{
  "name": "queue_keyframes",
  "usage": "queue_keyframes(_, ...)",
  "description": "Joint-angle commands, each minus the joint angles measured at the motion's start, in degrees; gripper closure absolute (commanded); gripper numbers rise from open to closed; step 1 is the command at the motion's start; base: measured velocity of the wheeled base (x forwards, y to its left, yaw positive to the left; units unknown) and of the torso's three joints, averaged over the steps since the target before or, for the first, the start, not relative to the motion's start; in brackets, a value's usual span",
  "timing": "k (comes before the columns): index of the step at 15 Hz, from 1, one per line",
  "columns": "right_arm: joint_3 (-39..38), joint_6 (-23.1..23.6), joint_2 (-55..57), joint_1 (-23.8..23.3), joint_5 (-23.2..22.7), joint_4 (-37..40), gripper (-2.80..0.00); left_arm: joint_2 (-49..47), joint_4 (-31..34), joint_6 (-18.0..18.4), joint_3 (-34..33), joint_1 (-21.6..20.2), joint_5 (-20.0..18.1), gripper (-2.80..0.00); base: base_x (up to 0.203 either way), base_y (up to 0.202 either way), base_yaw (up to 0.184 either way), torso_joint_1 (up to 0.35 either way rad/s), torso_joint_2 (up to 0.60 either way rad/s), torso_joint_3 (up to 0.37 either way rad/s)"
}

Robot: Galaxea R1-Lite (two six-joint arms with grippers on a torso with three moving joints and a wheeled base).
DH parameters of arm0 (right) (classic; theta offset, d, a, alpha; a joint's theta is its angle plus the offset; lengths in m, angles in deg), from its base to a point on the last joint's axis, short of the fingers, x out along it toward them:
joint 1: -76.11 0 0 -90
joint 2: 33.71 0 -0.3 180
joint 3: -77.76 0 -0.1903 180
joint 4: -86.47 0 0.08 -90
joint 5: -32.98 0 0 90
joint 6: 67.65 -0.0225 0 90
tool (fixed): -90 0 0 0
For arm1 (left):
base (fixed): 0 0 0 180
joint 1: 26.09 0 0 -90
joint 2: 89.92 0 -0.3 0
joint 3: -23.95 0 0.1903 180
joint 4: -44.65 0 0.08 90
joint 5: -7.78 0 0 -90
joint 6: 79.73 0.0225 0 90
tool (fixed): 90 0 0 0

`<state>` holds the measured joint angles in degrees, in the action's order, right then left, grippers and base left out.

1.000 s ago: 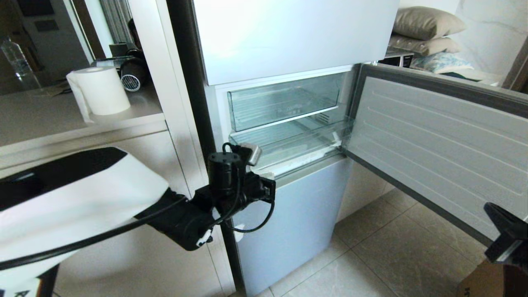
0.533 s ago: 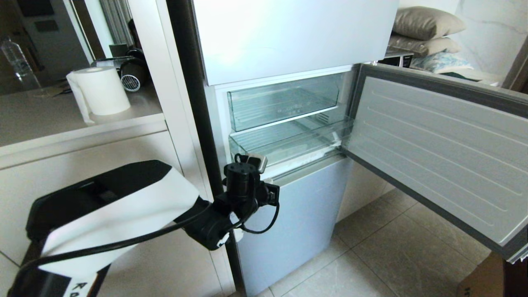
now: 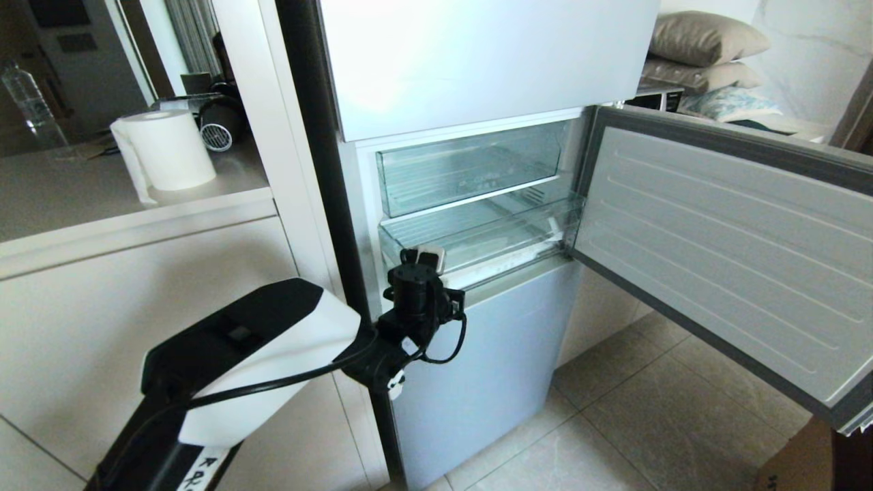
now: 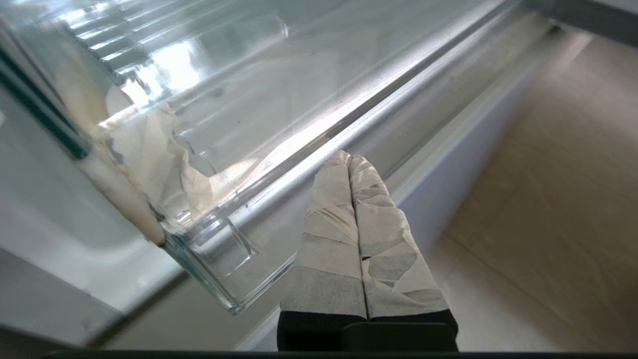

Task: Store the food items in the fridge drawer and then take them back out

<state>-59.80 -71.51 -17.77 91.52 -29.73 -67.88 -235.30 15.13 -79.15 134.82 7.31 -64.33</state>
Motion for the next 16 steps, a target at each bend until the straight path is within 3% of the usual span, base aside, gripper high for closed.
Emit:
queue_keyframes(1, 0.35, -0.09, -0.2, -1.02, 0.14, 0.0, 0.0, -2.0, -0.27, 0.05, 4.57, -1.29, 0.59, 0.0, 0.0, 0.0, 0.0, 0.0, 0.0, 0.0)
queue_keyframes(6, 0.35, -0.64, -0.38, -2.16, 0.4, -0.09, 0.0, -5.41, 2.72, 0.99, 15.74, -4.52, 2.32, 0.0, 0.0, 0.0, 0.0, 0.0, 0.0, 0.0)
queue_keyframes(12, 1.14, -0.44, -0.29, -5.22, 0.23, 0.14, 0.0, -8.61, 5.16, 1.18, 22.8, -5.88, 4.53, 0.0, 0.0, 0.0, 0.0, 0.0, 0.0, 0.0)
queue_keyframes(16, 0.44, -0.46, -0.29, -5.22, 0.23, 0.17, 0.0, -6.71, 4.16, 1.01, 20.84, -5.22, 4.86, 0.0, 0.0, 0.0, 0.0, 0.0, 0.0, 0.0)
